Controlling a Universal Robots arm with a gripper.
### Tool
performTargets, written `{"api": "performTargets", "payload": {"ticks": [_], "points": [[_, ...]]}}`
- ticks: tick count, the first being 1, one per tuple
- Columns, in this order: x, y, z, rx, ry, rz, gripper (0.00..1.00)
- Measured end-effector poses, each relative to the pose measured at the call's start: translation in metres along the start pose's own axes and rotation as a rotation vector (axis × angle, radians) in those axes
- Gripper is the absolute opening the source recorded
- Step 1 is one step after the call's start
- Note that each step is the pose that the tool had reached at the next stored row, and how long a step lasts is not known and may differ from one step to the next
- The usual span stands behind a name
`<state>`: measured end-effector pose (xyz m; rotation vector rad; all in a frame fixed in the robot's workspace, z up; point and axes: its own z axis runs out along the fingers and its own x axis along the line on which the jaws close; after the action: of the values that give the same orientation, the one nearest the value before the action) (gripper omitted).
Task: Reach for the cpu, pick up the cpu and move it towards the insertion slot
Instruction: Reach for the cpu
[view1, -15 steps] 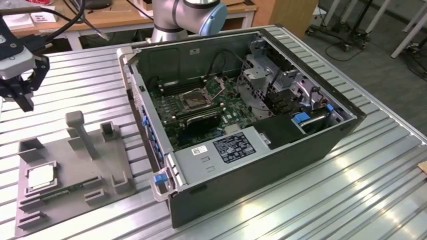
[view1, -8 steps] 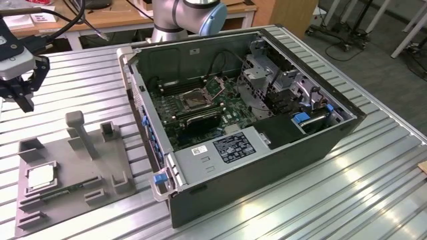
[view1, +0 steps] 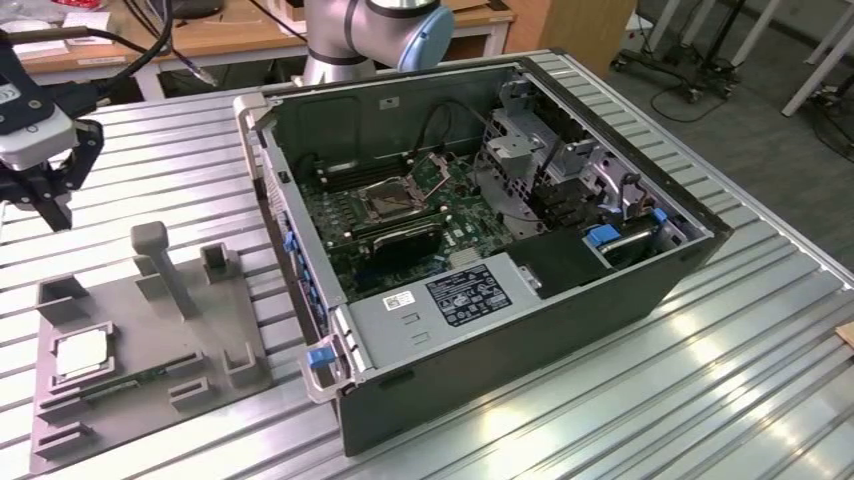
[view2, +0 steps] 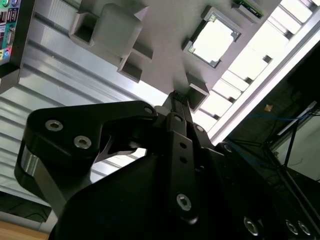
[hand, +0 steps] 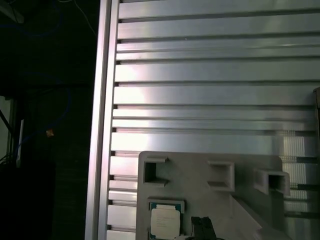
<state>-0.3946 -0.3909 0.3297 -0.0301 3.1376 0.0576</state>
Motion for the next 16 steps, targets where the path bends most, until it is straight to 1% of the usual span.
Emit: {"api": "performTargets", "payload": {"ticks": [3, 6, 16], "points": [[0.0001, -0.0001, 0.0044, 0.0000, -0.0001, 0.000, 0.10], [0.0001, -0.0002, 0.0070, 0.0001, -0.0001, 0.000, 0.10], [0.0001, -0.0003, 0.0081, 0.0001, 0.0000, 0.000, 0.10]]}}
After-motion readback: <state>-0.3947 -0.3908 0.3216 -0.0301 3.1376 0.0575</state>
